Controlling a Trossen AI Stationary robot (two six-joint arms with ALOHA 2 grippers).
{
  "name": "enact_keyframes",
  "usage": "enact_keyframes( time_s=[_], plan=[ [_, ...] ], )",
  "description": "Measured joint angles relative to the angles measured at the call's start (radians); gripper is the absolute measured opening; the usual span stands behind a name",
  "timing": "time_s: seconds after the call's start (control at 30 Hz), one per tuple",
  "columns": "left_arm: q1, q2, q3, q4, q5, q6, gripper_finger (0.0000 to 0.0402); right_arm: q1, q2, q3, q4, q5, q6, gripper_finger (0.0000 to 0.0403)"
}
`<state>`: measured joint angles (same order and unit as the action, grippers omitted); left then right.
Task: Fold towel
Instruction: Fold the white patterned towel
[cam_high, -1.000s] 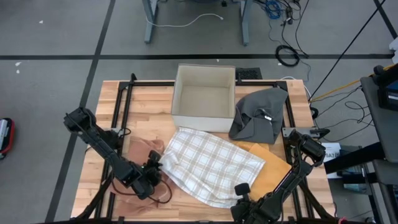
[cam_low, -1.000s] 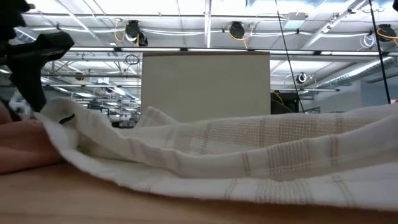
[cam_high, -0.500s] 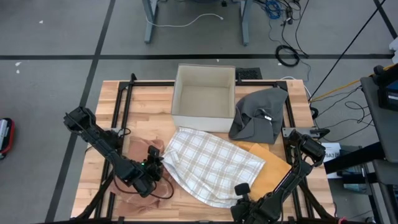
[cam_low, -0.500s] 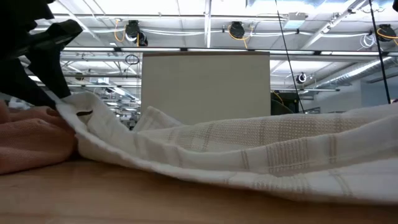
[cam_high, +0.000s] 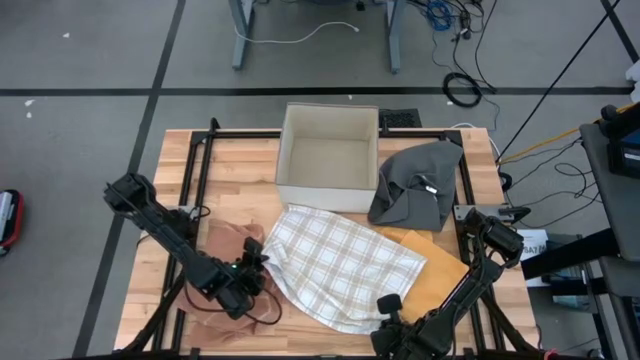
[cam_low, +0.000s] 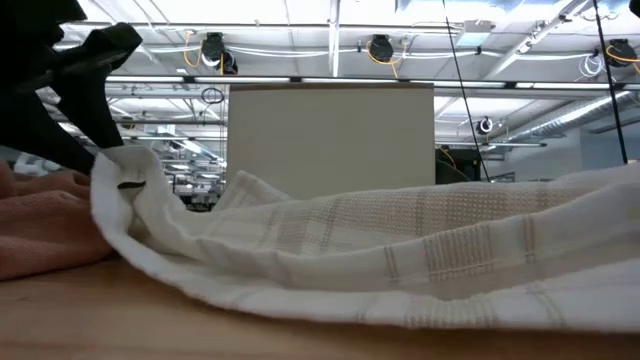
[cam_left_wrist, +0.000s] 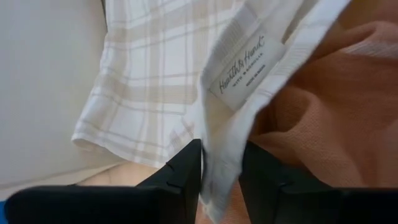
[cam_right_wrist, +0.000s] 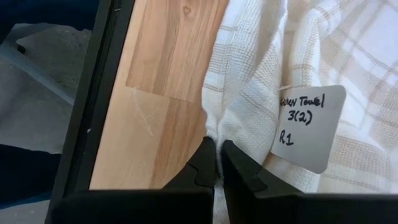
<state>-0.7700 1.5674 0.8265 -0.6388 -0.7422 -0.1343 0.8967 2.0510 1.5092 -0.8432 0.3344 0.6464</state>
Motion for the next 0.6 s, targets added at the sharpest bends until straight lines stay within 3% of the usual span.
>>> enact_keyframes(
  time_s=[0.27, 0.6],
  plan=[
    [-0.001, 0.017, 0.0, 0.0, -0.003, 0.03, 0.0011, 0.0, 0.0, 0.0, 0.0, 0.004, 0.0, 0.0004],
    [-0.001, -0.043, 0.036, -0.108, -0.156, 0.069, 0.0004, 0.0, -0.006, 0.0, -0.003, 0.015, -0.021, 0.0002]
  ],
)
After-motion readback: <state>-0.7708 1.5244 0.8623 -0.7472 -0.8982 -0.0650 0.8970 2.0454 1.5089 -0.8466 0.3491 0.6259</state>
